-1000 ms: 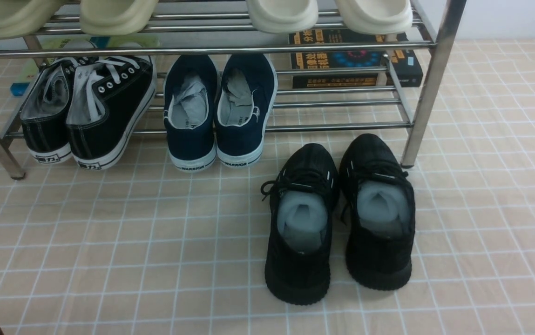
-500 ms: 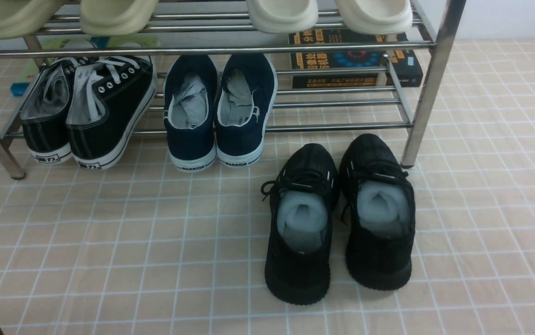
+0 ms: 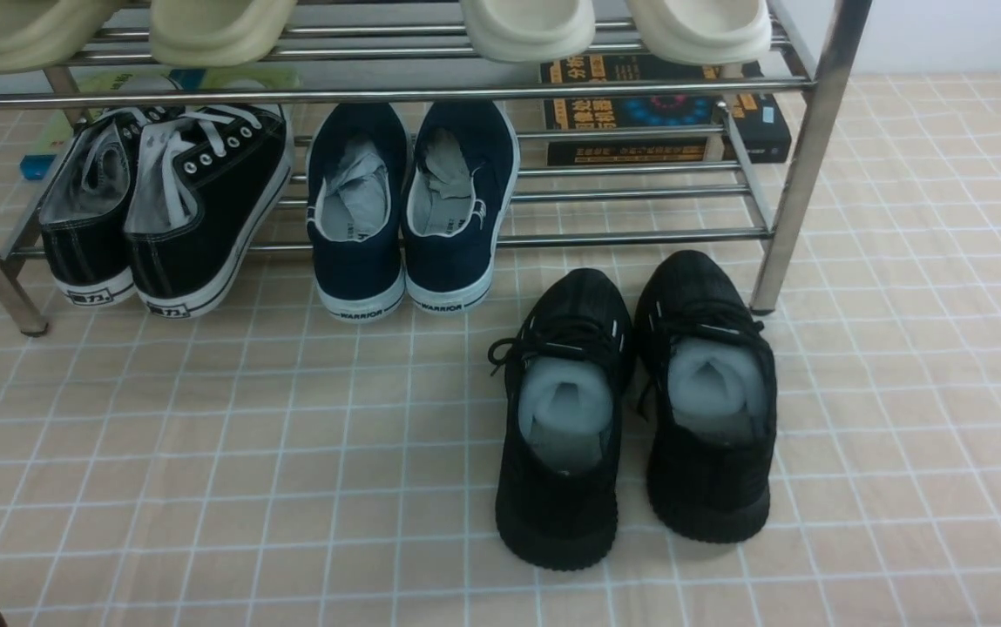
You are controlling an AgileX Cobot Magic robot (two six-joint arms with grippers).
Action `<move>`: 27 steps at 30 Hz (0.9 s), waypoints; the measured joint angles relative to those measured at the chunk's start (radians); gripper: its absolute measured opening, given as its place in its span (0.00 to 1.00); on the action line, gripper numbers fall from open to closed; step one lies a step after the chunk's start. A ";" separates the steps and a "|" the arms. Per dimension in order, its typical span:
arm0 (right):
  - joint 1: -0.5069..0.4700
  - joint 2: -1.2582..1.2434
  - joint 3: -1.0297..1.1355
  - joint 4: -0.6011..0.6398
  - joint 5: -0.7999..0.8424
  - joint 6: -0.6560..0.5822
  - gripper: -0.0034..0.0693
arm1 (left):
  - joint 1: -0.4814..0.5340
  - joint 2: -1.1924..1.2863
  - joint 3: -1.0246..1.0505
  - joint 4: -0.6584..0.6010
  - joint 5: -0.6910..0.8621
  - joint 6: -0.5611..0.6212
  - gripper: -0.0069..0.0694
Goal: Take the shoes off the shelf from the light coffee tablecloth by hand.
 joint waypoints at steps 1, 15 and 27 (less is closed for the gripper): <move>-0.019 0.000 0.000 0.000 0.030 0.000 0.09 | 0.000 0.000 0.000 0.000 0.000 0.000 0.40; -0.055 0.000 -0.010 0.027 0.135 0.000 0.09 | 0.000 0.000 0.000 0.000 0.000 0.000 0.40; -0.055 0.000 -0.010 0.030 0.135 0.000 0.11 | 0.000 0.000 0.000 0.000 0.000 0.000 0.40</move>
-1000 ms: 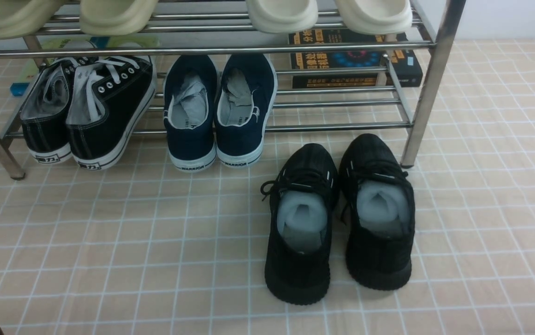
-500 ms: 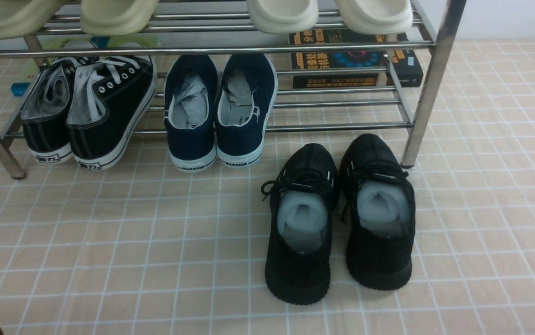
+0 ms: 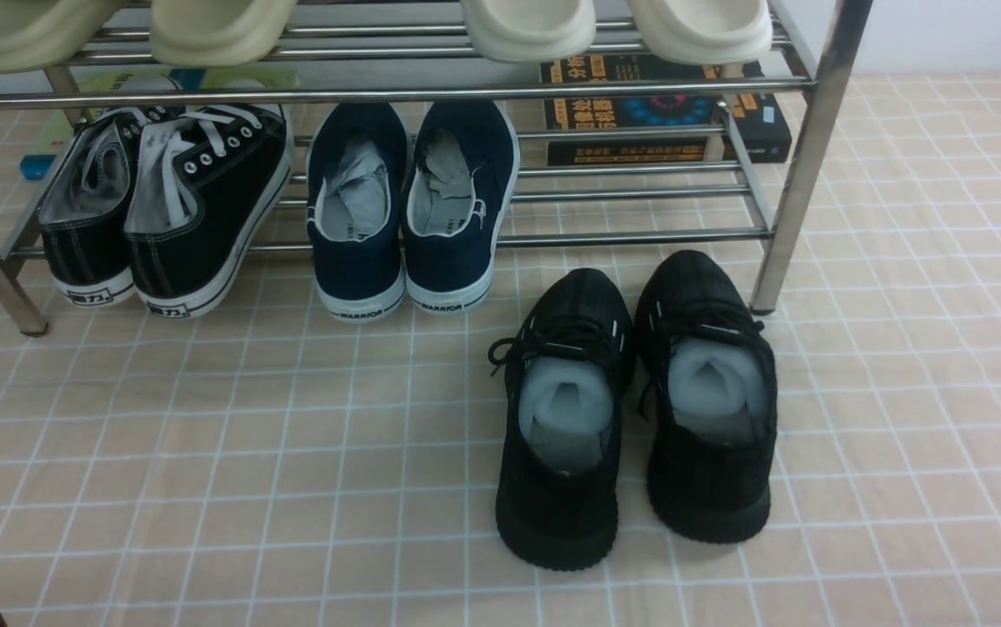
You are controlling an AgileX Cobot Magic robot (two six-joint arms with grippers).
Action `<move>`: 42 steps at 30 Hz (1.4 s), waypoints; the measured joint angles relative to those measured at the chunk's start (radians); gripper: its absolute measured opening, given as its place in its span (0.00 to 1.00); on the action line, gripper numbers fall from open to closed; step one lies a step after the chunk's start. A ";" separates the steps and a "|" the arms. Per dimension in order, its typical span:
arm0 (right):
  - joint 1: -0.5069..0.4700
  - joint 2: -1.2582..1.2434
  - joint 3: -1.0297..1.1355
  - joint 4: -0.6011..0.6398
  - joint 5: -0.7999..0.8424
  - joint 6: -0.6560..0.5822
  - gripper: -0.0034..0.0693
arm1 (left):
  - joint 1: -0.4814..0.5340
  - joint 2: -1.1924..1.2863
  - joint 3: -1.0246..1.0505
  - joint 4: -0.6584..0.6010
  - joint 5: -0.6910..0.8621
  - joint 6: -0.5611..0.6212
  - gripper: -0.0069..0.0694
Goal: Take the shoes off the shelf from the light coffee tablecloth by hand.
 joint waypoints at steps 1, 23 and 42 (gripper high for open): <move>0.000 0.000 0.000 0.000 0.000 0.000 0.11 | 0.000 0.000 0.000 0.000 0.000 0.000 0.40; 0.000 0.000 0.000 0.001 0.000 0.000 0.15 | 0.000 0.000 0.000 0.000 0.000 0.000 0.40; 0.000 0.000 0.000 0.001 0.000 0.000 0.19 | 0.000 0.000 0.000 0.000 0.000 0.000 0.40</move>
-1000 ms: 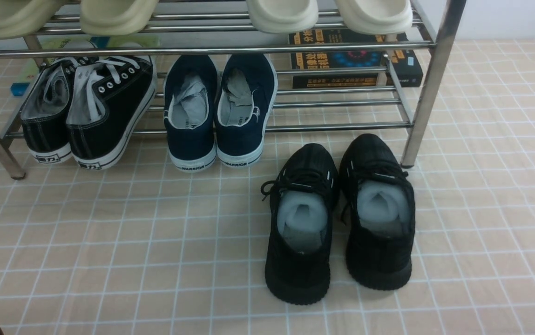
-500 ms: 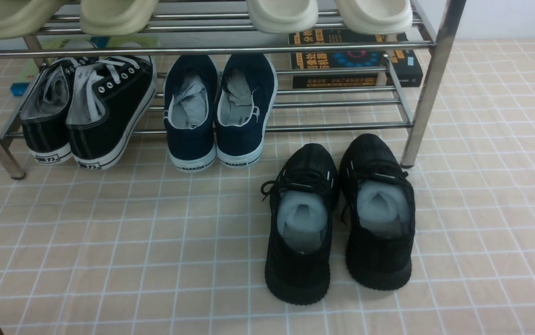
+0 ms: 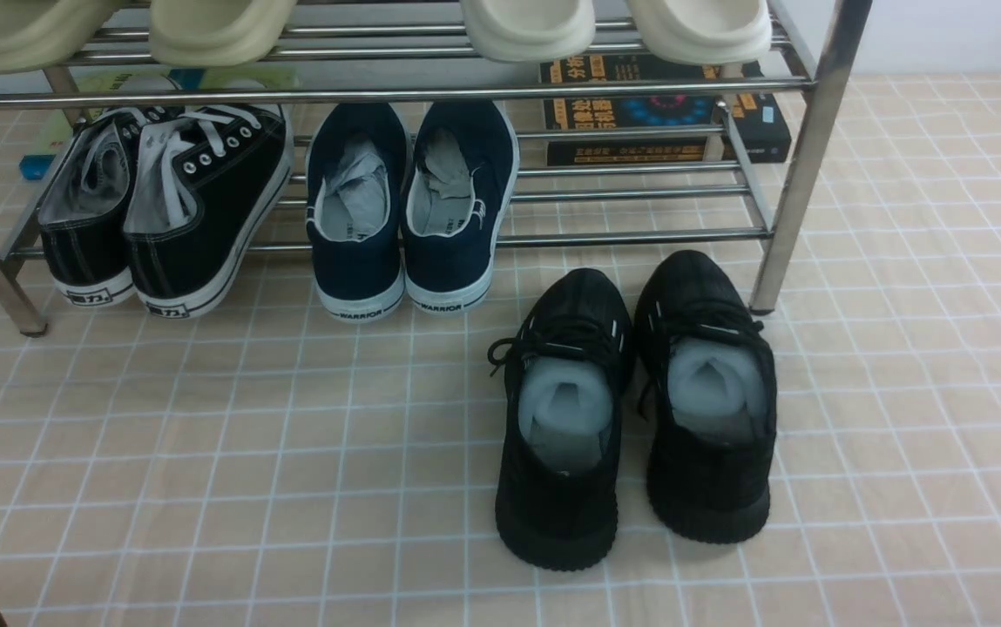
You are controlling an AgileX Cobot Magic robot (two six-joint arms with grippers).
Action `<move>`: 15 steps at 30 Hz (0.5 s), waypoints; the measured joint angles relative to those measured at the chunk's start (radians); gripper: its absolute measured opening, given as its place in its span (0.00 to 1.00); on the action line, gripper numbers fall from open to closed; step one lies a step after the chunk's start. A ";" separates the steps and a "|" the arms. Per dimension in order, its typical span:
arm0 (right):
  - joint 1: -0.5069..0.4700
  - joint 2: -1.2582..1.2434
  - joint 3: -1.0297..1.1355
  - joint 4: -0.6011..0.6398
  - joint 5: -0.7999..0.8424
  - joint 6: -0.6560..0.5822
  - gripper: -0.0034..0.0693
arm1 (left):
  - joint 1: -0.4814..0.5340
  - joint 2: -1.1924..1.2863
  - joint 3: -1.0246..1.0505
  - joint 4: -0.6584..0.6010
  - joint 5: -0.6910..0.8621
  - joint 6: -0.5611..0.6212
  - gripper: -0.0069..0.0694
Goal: Take the shoes off the shelf from the light coffee tablecloth by hand.
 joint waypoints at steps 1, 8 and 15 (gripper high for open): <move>0.000 0.000 0.000 0.000 0.000 0.000 0.19 | 0.000 0.000 0.000 0.000 0.000 0.000 0.40; 0.000 0.000 0.000 0.000 0.000 0.000 0.20 | 0.000 0.000 0.000 0.000 0.000 0.000 0.40; 0.000 0.000 0.000 0.000 0.000 0.000 0.21 | 0.000 0.000 0.000 0.000 0.000 0.000 0.40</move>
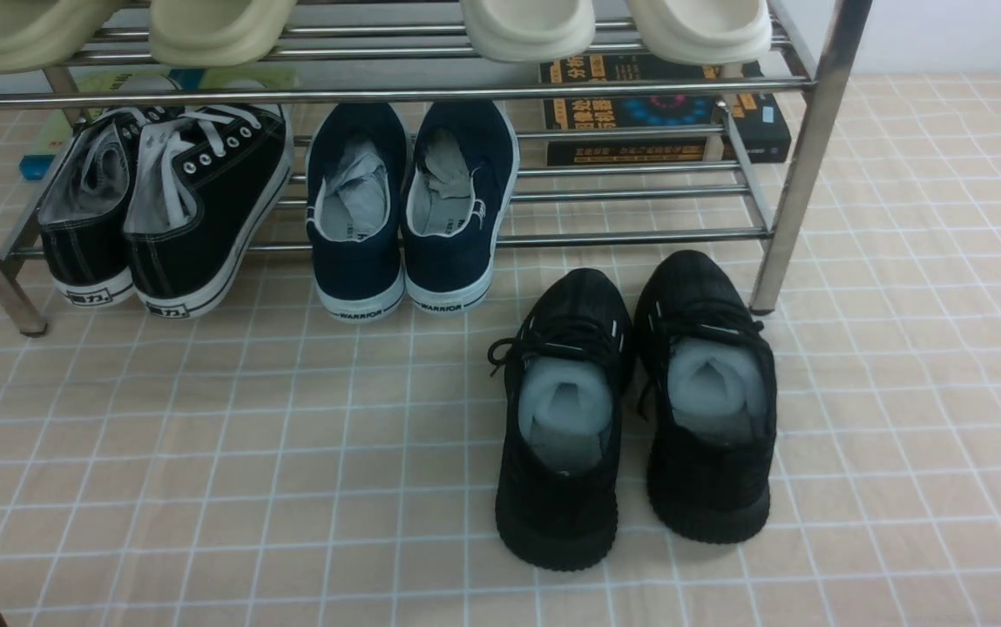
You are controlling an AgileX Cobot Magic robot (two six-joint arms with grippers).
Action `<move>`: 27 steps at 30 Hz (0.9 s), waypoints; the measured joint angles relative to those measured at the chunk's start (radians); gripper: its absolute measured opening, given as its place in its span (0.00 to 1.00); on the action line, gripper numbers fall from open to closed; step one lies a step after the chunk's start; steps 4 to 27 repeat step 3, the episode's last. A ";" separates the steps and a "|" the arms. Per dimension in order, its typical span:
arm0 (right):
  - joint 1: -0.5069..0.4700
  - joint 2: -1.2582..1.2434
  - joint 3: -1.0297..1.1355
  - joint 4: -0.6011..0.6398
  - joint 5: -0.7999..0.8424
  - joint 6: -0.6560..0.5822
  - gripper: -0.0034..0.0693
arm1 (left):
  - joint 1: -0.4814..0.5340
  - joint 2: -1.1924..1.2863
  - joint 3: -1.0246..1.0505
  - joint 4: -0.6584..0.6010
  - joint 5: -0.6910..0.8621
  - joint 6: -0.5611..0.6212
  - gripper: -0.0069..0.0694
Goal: Take the shoes off the shelf from the light coffee tablecloth by hand.
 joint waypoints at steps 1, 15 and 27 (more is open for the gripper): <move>0.000 0.000 0.000 0.000 0.000 0.000 0.22 | 0.000 0.000 0.000 0.000 0.000 0.000 0.40; 0.000 0.000 0.000 0.000 0.000 0.000 0.22 | 0.000 0.000 0.000 0.000 0.000 0.000 0.40; 0.000 0.000 0.000 0.000 0.000 0.000 0.22 | 0.000 0.000 0.000 0.000 0.000 0.000 0.40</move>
